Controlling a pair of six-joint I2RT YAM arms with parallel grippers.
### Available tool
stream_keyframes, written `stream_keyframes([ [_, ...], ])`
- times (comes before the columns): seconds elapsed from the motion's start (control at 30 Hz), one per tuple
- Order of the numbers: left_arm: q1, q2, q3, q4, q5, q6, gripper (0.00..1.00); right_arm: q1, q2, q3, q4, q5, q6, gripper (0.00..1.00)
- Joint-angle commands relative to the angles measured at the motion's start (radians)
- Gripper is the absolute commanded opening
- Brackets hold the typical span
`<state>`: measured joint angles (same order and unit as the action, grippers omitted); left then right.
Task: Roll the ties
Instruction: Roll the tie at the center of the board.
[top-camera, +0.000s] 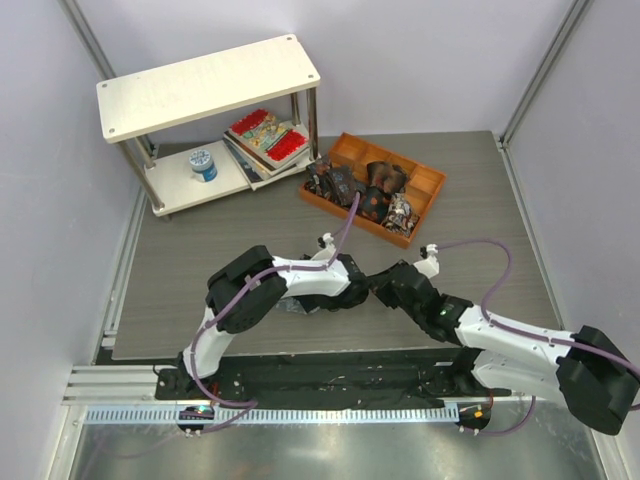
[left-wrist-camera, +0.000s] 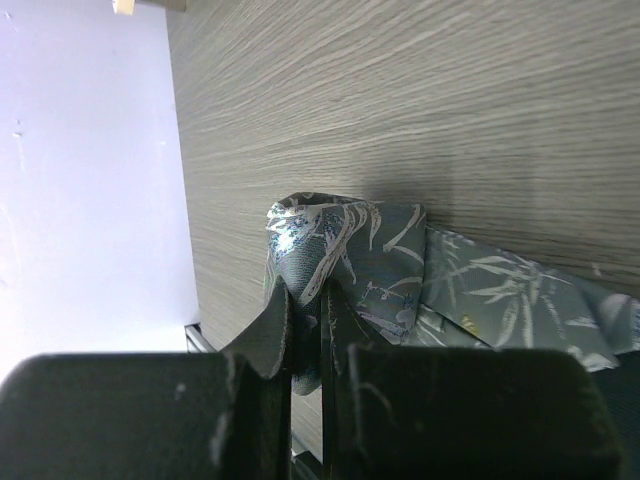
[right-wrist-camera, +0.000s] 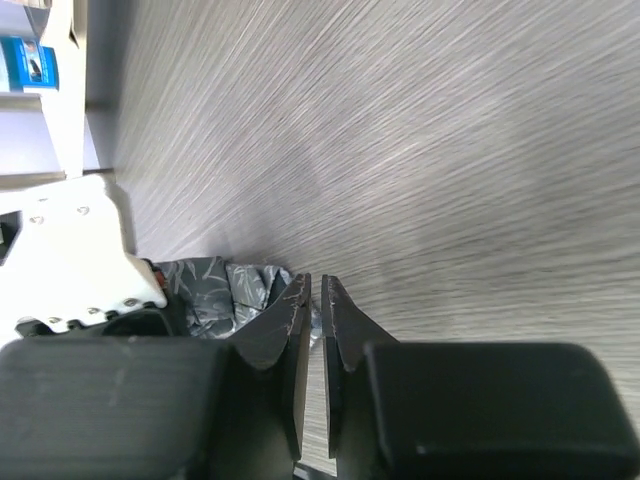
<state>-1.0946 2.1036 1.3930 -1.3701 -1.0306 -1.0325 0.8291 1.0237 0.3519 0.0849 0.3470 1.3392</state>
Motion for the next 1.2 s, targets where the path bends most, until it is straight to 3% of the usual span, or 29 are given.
stream_keyframes([
  [0.0,-0.045,0.047,0.043,-0.196,-0.037,-0.025,0.0,0.004,-0.085,-0.021,0.027,0.075,0.044,0.16],
  [0.3,-0.099,0.058,0.046,-0.12,0.047,0.104,0.06,0.004,-0.134,-0.05,0.024,0.098,0.067,0.17],
  [0.4,-0.103,0.015,0.031,-0.04,0.112,0.156,0.19,0.002,-0.145,-0.056,0.024,0.101,0.072,0.17],
  [0.63,-0.103,-0.053,0.008,0.075,0.231,0.278,0.35,0.004,-0.154,-0.062,0.024,0.106,0.072,0.18],
  [1.03,-0.103,-0.151,-0.014,0.189,0.389,0.357,0.63,0.004,-0.145,-0.056,0.029,0.101,0.064,0.19],
  [1.17,-0.099,-0.208,-0.015,0.221,0.424,0.361,0.82,0.004,-0.122,-0.048,0.045,0.09,0.042,0.21],
])
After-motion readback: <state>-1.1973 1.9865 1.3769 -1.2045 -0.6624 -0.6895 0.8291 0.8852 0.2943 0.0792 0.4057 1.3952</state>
